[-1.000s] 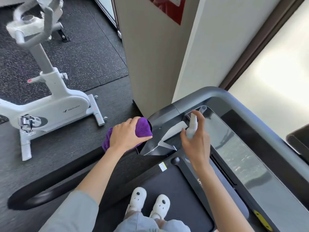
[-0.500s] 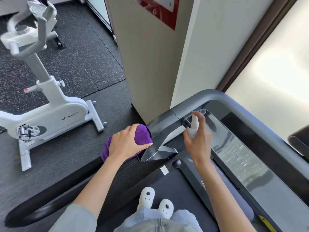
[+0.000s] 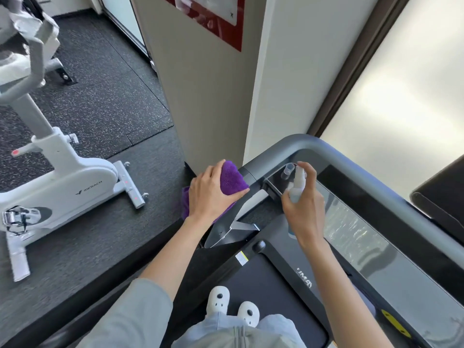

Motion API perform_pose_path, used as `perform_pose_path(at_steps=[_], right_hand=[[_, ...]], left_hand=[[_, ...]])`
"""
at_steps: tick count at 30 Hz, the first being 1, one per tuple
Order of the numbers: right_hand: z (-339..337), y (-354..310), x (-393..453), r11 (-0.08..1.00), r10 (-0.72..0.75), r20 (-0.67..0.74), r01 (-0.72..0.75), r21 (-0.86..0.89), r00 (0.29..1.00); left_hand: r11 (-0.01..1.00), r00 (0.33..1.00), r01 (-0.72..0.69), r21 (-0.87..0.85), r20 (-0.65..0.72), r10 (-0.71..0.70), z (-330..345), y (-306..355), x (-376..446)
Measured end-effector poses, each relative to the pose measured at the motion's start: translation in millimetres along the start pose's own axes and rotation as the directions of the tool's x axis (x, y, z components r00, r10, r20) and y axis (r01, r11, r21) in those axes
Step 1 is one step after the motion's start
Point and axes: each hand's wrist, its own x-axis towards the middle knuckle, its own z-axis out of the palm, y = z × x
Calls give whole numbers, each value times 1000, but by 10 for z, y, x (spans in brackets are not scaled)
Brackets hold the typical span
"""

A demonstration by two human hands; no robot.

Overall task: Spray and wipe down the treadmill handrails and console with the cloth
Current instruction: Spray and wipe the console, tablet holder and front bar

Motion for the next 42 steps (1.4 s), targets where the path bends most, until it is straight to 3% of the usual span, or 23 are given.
perform_pose_path(at_steps=[5,13,19,26,32,37,42], right_hand=[[-30,30,112,1000,-1,-45,1,-17,999],[-52,55,219,988,96,-136,-78,134,986],[-139,124,199,990,116,-145,-104,91,983],[-442,357,138,988,155,-278,-144,62,948],[-497,402,254,974,220,-277,-224,19,935],[-519,429,294,966,258,-329,-240,95,908],[-526,447,251,971,238,-323,-235,47,916]], left_hand=[[999,997,32,23,74,-34,160,36,103],[1000,999,17,-9,42,-17,167,18,69],[1000,999,9,-18,36,-9,164,23,77],[1000,999,4,-7,34,-4,190,23,92],[999,997,-46,3,58,46,234,132,199],[995,989,-88,53,120,81,291,282,362],[993,992,-100,66,84,94,320,261,338]])
